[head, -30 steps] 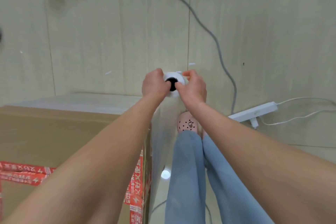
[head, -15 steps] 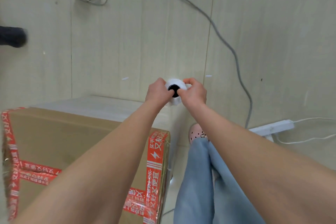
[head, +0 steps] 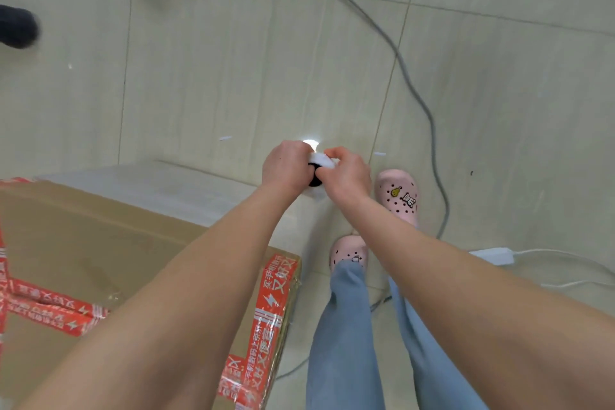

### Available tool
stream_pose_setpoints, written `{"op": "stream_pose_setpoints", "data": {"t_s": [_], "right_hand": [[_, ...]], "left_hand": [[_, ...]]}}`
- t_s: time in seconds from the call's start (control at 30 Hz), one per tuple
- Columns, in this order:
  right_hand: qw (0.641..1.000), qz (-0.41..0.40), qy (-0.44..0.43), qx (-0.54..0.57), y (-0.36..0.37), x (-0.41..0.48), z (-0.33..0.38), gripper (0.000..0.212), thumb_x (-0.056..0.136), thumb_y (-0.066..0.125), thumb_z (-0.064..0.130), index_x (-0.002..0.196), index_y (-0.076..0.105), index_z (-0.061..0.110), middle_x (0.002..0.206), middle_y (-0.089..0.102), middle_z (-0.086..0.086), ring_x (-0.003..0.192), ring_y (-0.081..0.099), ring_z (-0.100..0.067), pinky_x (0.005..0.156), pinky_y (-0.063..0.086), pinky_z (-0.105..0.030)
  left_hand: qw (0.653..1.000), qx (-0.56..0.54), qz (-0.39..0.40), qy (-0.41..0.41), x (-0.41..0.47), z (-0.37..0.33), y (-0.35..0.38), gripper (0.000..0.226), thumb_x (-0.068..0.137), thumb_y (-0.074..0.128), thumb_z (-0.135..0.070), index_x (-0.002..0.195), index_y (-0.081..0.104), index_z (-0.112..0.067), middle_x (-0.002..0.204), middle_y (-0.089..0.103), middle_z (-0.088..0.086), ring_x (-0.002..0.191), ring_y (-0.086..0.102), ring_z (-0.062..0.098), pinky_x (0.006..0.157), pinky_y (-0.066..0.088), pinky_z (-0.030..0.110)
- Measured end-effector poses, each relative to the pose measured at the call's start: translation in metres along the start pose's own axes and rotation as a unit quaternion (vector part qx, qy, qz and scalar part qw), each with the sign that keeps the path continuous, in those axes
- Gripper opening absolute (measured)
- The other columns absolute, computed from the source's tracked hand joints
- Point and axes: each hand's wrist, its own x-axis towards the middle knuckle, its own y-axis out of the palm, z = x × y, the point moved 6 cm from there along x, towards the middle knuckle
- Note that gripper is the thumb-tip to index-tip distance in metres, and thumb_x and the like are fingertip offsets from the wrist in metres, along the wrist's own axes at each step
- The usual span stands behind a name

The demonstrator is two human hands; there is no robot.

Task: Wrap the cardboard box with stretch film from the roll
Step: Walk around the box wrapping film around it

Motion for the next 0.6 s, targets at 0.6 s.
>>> {"op": "stream_pose_setpoints", "data": {"t_s": [0.6], "right_hand": [[0.983,0.141,-0.047,-0.107,0.069,0.016,0.082,0.038,0.083,0.047,-0.001,0.117,0.061,0.010,0.117,0.062,-0.008,0.106,0.058,-0.027,0.089,0.048,-0.033]], "left_hand": [[0.921,-0.232,-0.038,-0.310,-0.014,0.102,-0.018,0.011,0.081,0.057,-0.018,0.077,0.056,-0.007,0.067,0.055,0.004,0.074,0.057,0.029,0.052,0.032,0.027]]}}
